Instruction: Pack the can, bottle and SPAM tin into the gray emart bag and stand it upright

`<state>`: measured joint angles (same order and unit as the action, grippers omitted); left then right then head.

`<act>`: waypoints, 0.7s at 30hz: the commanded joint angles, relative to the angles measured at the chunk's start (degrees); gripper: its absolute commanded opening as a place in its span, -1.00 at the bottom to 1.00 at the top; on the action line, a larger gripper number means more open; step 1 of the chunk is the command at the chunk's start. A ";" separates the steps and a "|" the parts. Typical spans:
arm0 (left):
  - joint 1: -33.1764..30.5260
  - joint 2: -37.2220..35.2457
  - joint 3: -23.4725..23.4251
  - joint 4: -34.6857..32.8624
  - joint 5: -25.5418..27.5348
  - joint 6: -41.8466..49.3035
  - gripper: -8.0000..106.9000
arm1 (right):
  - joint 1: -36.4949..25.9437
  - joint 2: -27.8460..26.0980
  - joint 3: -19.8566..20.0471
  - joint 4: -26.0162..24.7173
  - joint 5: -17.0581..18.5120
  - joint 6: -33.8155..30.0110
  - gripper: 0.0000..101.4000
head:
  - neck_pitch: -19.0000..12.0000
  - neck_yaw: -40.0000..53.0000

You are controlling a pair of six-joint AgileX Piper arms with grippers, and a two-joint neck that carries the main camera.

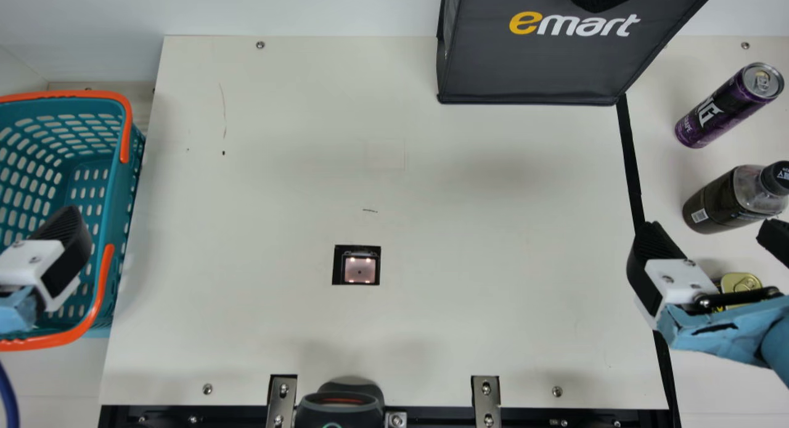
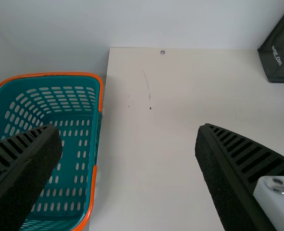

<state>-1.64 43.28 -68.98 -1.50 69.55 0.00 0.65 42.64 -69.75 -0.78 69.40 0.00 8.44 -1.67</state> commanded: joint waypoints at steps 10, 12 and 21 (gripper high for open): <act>0.00 0.00 0.00 0.00 0.00 0.00 0.71 | 0.00 0.00 0.00 0.00 0.00 0.00 0.87 | -14.58 -13.98; 0.00 0.00 0.00 0.00 0.00 0.00 0.71 | 0.00 0.00 0.00 0.00 0.00 0.00 0.87 | -17.25 -16.65; 0.00 0.00 0.00 0.00 0.00 0.00 0.71 | 0.00 0.00 0.00 0.00 -0.05 0.00 0.87 | -18.44 -18.33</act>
<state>-1.64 43.28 -68.98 -1.50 69.55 0.00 0.65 42.64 -69.75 -0.78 69.35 0.00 -8.70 -19.86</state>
